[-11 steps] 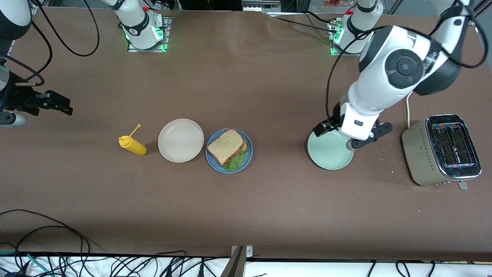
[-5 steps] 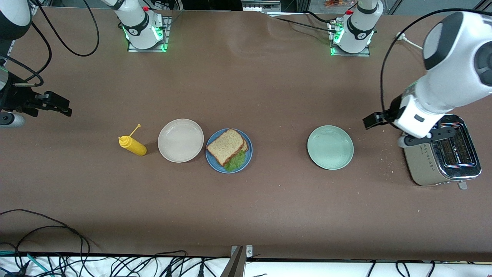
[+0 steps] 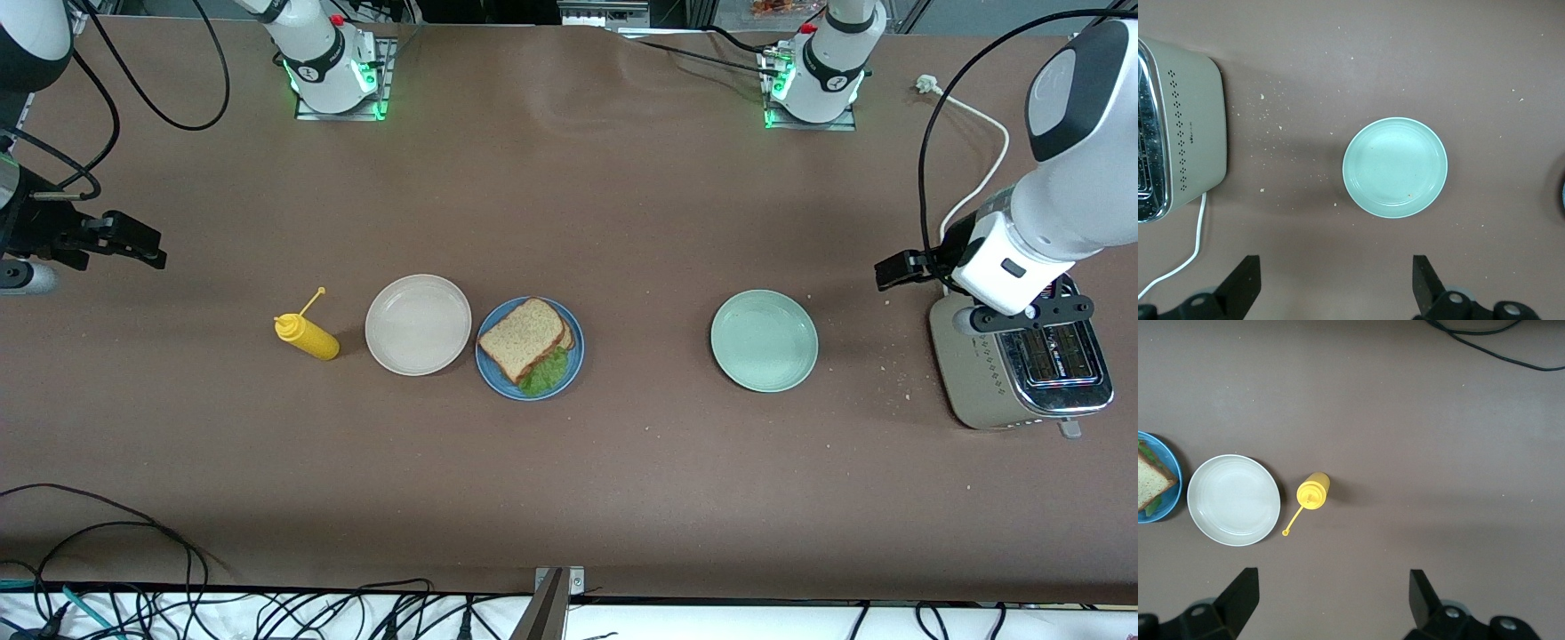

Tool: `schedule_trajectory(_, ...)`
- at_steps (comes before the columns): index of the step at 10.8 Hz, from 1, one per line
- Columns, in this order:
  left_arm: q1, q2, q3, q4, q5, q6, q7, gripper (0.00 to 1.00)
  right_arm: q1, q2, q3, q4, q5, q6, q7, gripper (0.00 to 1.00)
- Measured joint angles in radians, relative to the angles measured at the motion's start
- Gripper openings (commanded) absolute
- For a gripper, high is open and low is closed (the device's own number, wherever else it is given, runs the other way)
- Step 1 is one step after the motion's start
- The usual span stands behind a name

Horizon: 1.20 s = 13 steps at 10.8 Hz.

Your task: Make sandwich in blue plate with both arms

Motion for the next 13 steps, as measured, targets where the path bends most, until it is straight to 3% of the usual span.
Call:
schedule_trajectory(6, 0.001, -0.011, 0.014, 0.000, 0.000, -0.004, 0.029, 1.00, 0.000, 0.000, 0.000, 0.000, 0.000, 0.000, 0.000, 1.00)
schedule_trajectory(7, -0.026, -0.023, 0.056, 0.000, 0.000, -0.007, 0.056, 1.00, 0.000, 0.000, 0.000, 0.000, 0.000, 0.000, 0.000, 1.00)
schedule_trajectory(9, -0.158, -0.047, 0.210, 0.000, 0.000, -0.031, 0.087, 1.00, 0.000, 0.000, 0.000, 0.000, 0.000, 0.000, 0.000, 1.00)
schedule_trajectory(13, -0.300, -0.061, 0.391, -0.007, -0.064, -0.040, 0.133, 0.94, 0.000, 0.000, 0.000, 0.000, 0.000, 0.000, 0.000, 1.00)
